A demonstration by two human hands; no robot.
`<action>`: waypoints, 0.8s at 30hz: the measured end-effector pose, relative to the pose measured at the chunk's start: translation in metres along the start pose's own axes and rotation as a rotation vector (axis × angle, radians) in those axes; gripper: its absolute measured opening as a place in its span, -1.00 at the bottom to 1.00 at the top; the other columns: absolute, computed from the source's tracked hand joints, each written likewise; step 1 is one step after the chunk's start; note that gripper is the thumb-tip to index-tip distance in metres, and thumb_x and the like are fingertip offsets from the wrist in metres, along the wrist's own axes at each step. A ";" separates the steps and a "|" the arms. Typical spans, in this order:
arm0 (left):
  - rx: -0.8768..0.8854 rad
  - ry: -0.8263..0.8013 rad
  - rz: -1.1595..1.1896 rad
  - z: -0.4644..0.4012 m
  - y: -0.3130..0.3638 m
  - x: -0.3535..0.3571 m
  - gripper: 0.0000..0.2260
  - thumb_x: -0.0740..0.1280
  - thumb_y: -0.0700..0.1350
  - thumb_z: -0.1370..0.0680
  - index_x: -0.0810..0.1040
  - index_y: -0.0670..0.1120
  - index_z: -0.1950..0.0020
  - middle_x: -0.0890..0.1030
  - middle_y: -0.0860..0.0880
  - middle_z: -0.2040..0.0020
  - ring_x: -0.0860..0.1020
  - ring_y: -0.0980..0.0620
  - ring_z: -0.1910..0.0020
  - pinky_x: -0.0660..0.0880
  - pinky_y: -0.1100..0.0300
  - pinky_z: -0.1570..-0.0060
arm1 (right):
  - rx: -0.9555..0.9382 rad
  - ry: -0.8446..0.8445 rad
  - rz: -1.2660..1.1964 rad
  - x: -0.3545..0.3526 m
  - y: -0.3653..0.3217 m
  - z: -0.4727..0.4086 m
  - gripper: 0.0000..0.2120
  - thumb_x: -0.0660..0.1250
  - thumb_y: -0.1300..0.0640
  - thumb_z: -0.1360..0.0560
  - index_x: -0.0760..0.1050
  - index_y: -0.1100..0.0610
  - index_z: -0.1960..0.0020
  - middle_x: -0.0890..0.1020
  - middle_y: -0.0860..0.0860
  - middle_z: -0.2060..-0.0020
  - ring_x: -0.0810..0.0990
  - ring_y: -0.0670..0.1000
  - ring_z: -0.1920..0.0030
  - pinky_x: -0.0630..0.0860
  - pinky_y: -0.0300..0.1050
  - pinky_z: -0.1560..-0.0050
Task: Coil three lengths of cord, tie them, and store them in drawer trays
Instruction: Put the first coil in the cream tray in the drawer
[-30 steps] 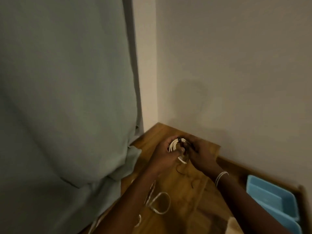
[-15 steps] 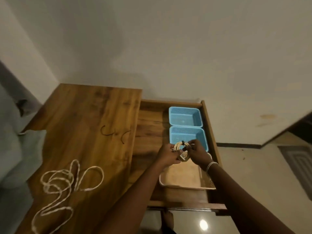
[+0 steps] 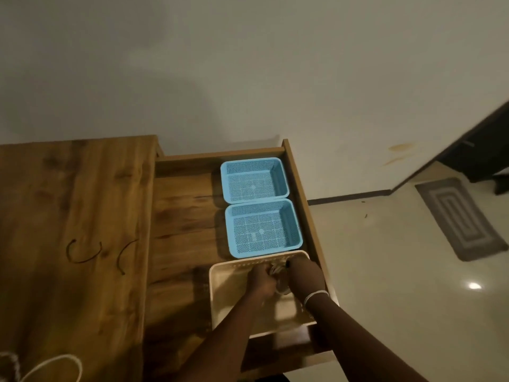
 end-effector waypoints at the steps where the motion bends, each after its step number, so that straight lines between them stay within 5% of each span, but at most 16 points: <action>1: -0.011 0.034 0.013 -0.005 0.001 0.000 -0.75 0.34 -0.24 -0.46 0.65 -0.08 -0.10 0.69 -0.04 -0.05 0.60 -0.01 -0.05 0.47 0.18 0.05 | -0.005 -0.043 0.024 0.001 -0.004 -0.004 -0.86 0.37 0.13 -0.40 0.63 0.10 0.06 0.68 0.04 0.06 0.68 0.10 0.03 0.59 -0.08 0.09; 9: -0.124 0.272 0.236 -0.014 0.008 0.006 -0.78 0.25 -0.26 -0.55 0.63 -0.18 -0.11 0.66 -0.14 -0.08 0.60 -0.06 -0.09 0.52 0.10 -0.08 | -0.132 -0.040 0.076 0.000 -0.020 -0.017 -0.72 0.19 0.19 -0.60 0.60 0.16 -0.21 0.64 0.09 -0.17 0.50 0.08 -0.30 0.48 -0.11 -0.14; 16: -0.086 0.262 0.129 -0.007 0.010 -0.002 -0.78 0.28 -0.25 -0.54 0.64 -0.15 -0.13 0.66 -0.10 -0.12 0.58 -0.02 -0.11 0.39 0.25 0.00 | -0.232 -0.090 0.128 0.003 -0.021 -0.006 -0.70 0.13 0.17 -0.64 0.48 0.24 -0.29 0.43 0.21 -0.31 0.56 0.17 -0.20 0.51 -0.04 -0.03; 20: -0.075 0.252 0.154 0.001 0.009 -0.003 -0.72 0.27 -0.28 -0.53 0.57 -0.13 -0.22 0.62 -0.07 -0.16 0.57 -0.06 -0.17 0.42 0.22 -0.10 | -0.240 -0.093 0.103 -0.003 -0.021 -0.003 -0.70 0.14 0.17 -0.64 0.51 0.20 -0.30 0.56 0.15 -0.26 0.55 0.14 -0.26 0.50 -0.08 -0.14; 24: 0.017 0.146 0.133 0.010 0.013 -0.008 -0.86 0.33 -0.23 -0.49 0.57 -0.03 0.02 0.65 0.02 0.06 0.59 0.10 0.06 0.44 0.37 0.11 | -0.291 -0.026 0.079 0.003 -0.018 0.000 -0.80 0.24 0.23 -0.54 0.63 0.07 -0.03 0.69 0.01 -0.04 0.64 0.01 -0.09 0.41 -0.27 0.13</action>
Point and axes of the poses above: each hand's wrist, its own z-axis away from the middle knuckle, its own x-axis out of the palm, y = z × x, the point moved 6 cm from there along -z, towards the middle knuckle
